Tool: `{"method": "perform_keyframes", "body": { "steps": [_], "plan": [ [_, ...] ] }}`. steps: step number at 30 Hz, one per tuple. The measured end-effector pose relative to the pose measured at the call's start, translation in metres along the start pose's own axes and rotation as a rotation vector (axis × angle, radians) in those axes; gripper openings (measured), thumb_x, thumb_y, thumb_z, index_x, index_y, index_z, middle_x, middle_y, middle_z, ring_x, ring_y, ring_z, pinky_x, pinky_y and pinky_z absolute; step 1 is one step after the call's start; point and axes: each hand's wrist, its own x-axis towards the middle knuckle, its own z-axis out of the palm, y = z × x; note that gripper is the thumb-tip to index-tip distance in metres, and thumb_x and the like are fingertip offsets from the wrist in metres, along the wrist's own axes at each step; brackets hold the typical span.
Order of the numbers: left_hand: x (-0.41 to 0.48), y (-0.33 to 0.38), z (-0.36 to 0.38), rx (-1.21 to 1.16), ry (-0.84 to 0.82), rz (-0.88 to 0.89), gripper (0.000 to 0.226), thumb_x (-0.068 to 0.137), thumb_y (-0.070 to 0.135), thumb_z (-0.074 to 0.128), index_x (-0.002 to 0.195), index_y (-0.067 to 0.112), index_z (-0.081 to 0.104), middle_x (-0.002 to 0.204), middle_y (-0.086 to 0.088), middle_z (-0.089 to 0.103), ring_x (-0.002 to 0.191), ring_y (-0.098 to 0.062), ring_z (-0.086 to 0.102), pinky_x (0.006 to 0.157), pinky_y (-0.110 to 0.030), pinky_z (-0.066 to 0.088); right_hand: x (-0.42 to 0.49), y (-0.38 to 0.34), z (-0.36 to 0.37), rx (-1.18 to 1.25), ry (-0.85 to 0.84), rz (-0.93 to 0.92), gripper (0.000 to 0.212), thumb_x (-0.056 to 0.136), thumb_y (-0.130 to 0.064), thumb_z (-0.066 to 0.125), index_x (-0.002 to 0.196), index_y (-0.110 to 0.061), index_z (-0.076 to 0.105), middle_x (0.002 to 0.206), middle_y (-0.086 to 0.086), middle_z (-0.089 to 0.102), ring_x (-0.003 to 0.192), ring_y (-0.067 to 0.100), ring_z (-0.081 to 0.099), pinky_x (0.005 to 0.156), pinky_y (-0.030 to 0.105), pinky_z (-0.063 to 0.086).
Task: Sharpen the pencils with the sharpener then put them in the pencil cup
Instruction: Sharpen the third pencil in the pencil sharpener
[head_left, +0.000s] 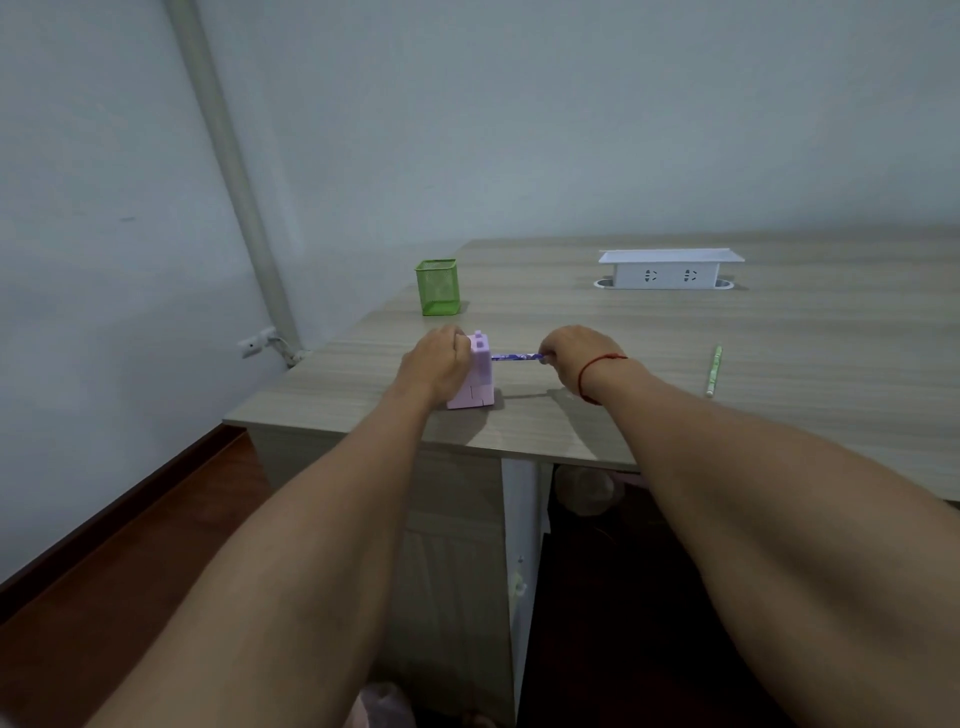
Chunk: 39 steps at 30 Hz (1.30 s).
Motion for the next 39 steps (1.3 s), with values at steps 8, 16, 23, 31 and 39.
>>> {"method": "perform_keyframes", "body": {
  "steps": [8,16,23,31,39],
  "plan": [
    [0.007,0.005,-0.002,0.125,-0.019,0.023,0.023,0.098,0.021,0.024,0.089,0.014,0.045,0.093,-0.008,0.051,0.084,-0.024,0.044,0.078,-0.036,0.031,0.009,0.002,-0.004,-0.057,0.044,-0.079,0.025,0.099,-0.016,0.046,0.114,-0.017,0.067,0.118,0.008,0.063,0.108,0.030,0.059,0.084,0.035,0.046],
    [0.006,0.003,0.003,0.126,0.044,0.051,0.024,0.098,0.020,0.024,0.088,0.013,0.045,0.090,-0.006,0.051,0.082,-0.023,0.044,0.086,-0.038,0.033,0.014,-0.011,-0.004,-0.074,0.006,-0.153,0.028,0.100,-0.021,0.046,0.119,-0.015,0.066,0.119,0.010,0.063,0.109,0.029,0.059,0.084,0.035,0.044],
    [0.002,0.003,0.002,0.157,0.053,0.065,0.027,0.097,0.022,0.022,0.089,0.014,0.047,0.091,-0.005,0.056,0.084,-0.021,0.049,0.102,-0.045,0.027,0.009,-0.013,-0.006,-0.118,0.018,-0.158,0.026,0.100,-0.019,0.045,0.115,-0.016,0.067,0.117,0.008,0.064,0.106,0.029,0.060,0.081,0.035,0.044],
    [0.003,0.001,-0.023,0.261,-0.019,0.024,0.028,0.093,0.024,0.030,0.082,0.012,0.053,0.101,-0.013,0.064,0.089,-0.029,0.054,0.086,-0.039,0.039,0.006,-0.029,-0.013,-0.213,0.049,-0.147,0.034,0.093,-0.004,0.043,0.121,-0.015,0.058,0.123,0.008,0.059,0.111,0.029,0.059,0.087,0.036,0.044],
    [-0.010,-0.028,-0.029,-0.043,0.039,-0.167,0.036,0.098,0.023,0.027,0.094,0.002,0.056,0.113,-0.021,0.061,0.103,-0.036,0.055,0.086,-0.040,0.045,-0.001,-0.059,-0.020,0.049,-0.124,-0.182,0.064,0.087,-0.003,0.058,0.144,-0.015,0.032,0.141,0.012,0.044,0.126,0.032,0.049,0.102,0.042,0.045]
  ]
}}
